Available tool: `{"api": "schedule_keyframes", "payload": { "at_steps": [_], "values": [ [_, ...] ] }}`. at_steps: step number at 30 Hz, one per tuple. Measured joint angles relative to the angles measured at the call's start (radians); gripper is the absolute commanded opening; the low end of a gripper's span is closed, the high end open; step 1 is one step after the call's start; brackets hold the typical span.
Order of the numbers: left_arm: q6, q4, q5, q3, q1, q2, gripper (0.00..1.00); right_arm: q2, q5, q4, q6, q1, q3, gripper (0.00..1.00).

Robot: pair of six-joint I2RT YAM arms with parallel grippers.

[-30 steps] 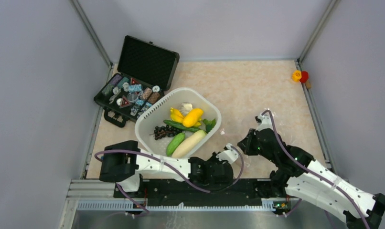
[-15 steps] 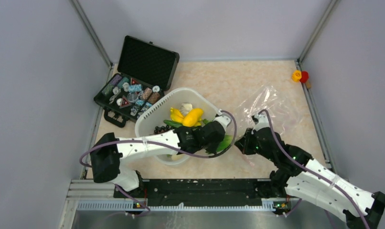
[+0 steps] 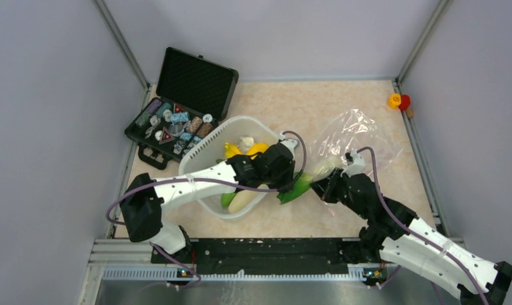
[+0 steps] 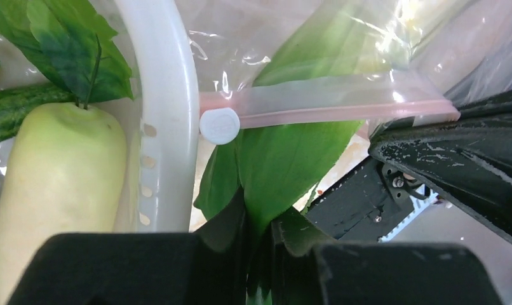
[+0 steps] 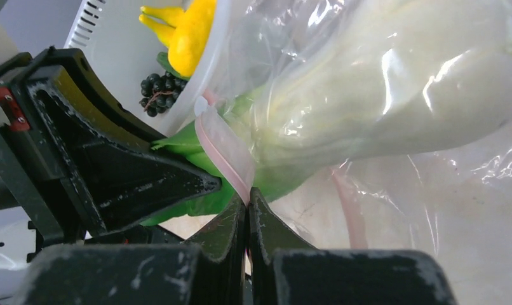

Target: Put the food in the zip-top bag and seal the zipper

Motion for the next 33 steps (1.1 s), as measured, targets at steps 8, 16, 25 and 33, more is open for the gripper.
{"api": "schedule_keyframes", "payload": {
  "at_steps": [8, 16, 25, 33],
  "values": [
    [-0.028, 0.000, 0.098, 0.017, 0.047, 0.002, 0.10, 0.018, -0.004, 0.038, 0.040, 0.000, -0.015, 0.00],
    [-0.035, 0.092, 0.286, 0.051, 0.060, 0.014, 0.14, 0.001, 0.021, 0.057, 0.069, 0.000, -0.015, 0.00],
    [-0.026, 0.095, 0.181, 0.114, 0.089, 0.046, 0.24, -0.032, -0.049, 0.038, 0.052, 0.000, 0.061, 0.00],
    [0.122, -0.041, 0.184, 0.380, 0.104, 0.161, 0.49, -0.008, -0.074, -0.057, 0.003, 0.000, 0.111, 0.00]
  ]
}}
